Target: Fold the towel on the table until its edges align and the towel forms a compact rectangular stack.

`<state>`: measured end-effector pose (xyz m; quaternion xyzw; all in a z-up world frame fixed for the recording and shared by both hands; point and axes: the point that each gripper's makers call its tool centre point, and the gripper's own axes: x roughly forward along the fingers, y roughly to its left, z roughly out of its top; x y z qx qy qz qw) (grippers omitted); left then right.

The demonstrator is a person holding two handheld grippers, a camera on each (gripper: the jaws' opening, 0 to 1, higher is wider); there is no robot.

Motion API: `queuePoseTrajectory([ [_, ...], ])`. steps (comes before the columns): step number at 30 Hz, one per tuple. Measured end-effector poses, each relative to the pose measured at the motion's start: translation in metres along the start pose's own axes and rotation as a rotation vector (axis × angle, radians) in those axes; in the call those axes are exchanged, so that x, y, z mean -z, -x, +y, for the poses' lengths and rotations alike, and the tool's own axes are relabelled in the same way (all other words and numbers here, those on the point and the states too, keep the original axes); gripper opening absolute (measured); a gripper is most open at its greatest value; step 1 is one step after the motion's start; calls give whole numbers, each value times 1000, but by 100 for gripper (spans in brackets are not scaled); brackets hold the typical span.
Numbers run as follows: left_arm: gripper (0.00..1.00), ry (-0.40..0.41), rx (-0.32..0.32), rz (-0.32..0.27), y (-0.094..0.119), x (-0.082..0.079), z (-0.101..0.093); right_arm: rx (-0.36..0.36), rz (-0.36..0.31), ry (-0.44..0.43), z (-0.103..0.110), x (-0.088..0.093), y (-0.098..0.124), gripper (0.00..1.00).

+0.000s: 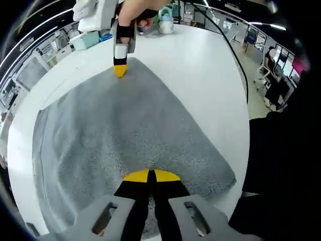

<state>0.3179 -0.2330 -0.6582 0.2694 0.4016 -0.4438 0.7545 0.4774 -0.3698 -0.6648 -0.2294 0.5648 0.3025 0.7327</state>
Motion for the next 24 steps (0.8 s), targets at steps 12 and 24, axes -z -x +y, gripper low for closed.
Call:
queuePoseTrajectory([
  [12, 2, 22, -6, -23, 4, 5, 0, 51, 148, 145, 8, 1, -1, 0],
  [24, 2, 57, 16, -19, 6, 8, 1, 105, 177, 265, 9, 10, 3, 0],
])
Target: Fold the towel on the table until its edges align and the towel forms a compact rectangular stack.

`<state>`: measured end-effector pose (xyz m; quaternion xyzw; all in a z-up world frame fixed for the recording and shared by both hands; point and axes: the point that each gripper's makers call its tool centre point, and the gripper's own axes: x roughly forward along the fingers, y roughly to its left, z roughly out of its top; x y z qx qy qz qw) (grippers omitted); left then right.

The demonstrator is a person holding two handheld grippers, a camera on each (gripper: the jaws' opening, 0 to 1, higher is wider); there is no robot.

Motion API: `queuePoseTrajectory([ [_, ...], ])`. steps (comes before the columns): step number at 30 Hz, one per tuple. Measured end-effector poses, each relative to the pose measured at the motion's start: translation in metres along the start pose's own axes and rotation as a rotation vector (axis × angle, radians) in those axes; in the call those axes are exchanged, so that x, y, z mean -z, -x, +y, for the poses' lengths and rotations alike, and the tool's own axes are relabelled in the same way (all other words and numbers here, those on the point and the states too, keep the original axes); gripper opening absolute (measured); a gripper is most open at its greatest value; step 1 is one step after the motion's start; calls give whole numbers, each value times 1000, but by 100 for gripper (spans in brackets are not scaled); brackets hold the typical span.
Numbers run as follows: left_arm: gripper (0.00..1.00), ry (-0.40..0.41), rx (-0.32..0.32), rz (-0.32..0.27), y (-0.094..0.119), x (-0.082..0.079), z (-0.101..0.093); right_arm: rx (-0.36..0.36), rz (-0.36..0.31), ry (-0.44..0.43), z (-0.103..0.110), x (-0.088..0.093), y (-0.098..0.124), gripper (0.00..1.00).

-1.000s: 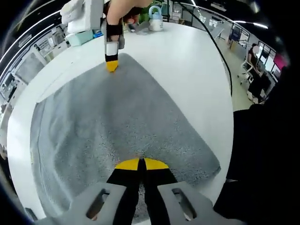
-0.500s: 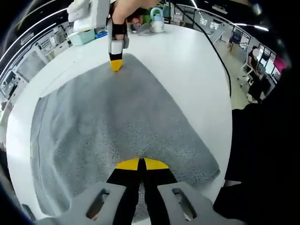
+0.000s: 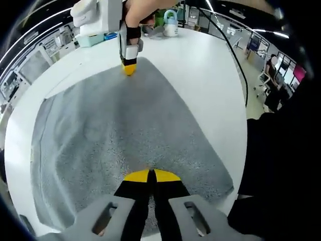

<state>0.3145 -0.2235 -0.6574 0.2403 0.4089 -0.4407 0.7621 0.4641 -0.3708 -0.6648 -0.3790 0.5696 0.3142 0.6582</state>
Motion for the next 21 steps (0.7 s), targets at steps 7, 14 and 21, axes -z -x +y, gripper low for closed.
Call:
queuePoseTrajectory([
  [7, 2, -73, -26, 15, 1, 2, 1, 64, 3, 50, 5, 10, 1, 0],
  [14, 2, -80, -24, 35, 3, 5, 6, 36, -27, -8, 9, 17, 2, 0],
  [21, 2, -58, -34, 19, 5, 7, 9, 8, -73, -76, 15, 24, 3, 0],
])
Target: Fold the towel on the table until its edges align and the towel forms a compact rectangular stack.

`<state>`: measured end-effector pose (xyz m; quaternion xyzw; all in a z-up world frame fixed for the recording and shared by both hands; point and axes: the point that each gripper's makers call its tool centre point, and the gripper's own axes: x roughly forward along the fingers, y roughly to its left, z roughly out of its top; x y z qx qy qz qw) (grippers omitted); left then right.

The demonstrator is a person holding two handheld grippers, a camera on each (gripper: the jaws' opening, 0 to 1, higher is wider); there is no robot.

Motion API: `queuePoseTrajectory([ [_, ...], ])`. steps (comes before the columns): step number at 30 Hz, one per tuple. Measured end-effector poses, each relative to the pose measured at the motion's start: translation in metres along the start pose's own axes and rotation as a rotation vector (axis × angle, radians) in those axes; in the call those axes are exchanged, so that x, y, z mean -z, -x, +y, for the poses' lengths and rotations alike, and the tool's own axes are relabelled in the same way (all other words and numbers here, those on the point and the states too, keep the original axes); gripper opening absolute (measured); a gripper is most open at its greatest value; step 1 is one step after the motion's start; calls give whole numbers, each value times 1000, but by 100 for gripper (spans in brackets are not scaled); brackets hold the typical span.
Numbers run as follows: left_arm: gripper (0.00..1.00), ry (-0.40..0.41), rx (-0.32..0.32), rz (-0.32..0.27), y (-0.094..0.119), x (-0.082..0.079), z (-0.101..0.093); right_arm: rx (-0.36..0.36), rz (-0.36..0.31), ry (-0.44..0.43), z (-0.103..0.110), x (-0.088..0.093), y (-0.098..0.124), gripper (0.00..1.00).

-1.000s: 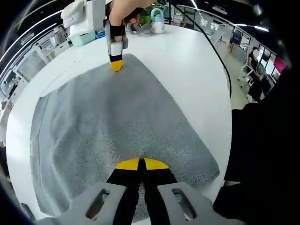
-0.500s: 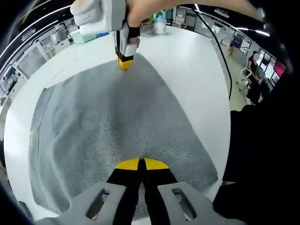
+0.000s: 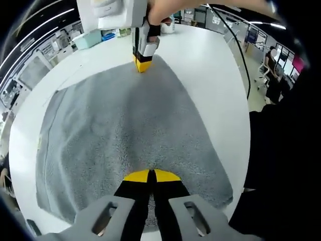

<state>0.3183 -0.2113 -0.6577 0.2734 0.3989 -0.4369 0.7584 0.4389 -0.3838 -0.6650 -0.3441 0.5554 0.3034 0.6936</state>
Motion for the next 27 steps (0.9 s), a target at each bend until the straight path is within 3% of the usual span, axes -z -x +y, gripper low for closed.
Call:
queuePoseTrajectory([
  [10, 2, 90, -16, -15, 3, 7, 12, -49, -82, -71, 11, 9, 4, 0],
  [20, 2, 160, -33, -27, 6, 13, 23, -42, -92, -44, 28, 19, 7, 0],
  [27, 2, 179, -39, -35, 7, 14, 25, -58, -138, -112, 31, 22, 9, 0],
])
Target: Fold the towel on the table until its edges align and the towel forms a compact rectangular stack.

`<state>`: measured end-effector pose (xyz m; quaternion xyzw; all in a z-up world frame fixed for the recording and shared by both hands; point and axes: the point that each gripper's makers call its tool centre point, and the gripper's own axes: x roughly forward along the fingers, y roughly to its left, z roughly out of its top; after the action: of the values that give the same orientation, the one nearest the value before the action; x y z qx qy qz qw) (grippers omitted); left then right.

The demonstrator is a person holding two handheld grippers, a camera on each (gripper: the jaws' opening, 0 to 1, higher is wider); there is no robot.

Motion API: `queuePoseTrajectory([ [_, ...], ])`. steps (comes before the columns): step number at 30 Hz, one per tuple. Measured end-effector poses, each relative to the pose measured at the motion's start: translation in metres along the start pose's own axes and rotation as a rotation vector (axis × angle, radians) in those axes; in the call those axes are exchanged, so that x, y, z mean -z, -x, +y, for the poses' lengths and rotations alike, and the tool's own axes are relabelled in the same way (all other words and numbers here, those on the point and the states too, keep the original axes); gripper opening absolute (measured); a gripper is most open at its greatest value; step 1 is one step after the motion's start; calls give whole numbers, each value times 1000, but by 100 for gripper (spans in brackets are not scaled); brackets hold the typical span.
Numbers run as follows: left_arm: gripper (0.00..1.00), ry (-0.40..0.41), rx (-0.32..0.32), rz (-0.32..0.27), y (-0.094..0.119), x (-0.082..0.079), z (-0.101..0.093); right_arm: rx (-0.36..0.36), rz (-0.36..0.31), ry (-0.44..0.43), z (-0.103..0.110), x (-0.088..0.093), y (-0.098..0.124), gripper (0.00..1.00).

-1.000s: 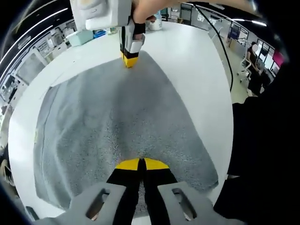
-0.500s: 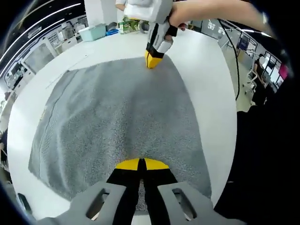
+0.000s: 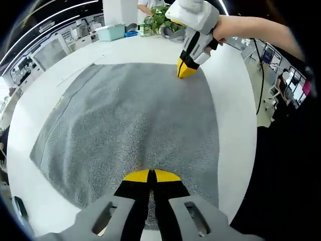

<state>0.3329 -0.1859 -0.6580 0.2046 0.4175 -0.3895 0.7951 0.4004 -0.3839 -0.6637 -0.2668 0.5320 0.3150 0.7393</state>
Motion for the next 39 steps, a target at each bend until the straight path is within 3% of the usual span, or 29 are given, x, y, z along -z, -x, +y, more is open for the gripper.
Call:
queuePoseTrajectory([
  [7, 2, 42, 9, -22, 0, 0, 2, 2, -44, -14, 2, 1, 1, 0],
  [17, 2, 87, -23, -48, 3, 3, 21, -26, -95, -82, 19, 7, 4, 0],
  [27, 2, 144, -23, -60, 3, 3, 30, -52, -85, -77, 35, 13, 6, 0],
  [32, 2, 109, -4, -41, 3, 2, 29, -35, -93, -81, 42, 20, 9, 0],
  [38, 2, 104, -8, -58, 3, 3, 28, -28, -129, -94, 49, 25, 12, 0],
  [39, 2, 54, 0, -61, 4, 2, 27, -15, -149, -91, 50, 26, 12, 0],
])
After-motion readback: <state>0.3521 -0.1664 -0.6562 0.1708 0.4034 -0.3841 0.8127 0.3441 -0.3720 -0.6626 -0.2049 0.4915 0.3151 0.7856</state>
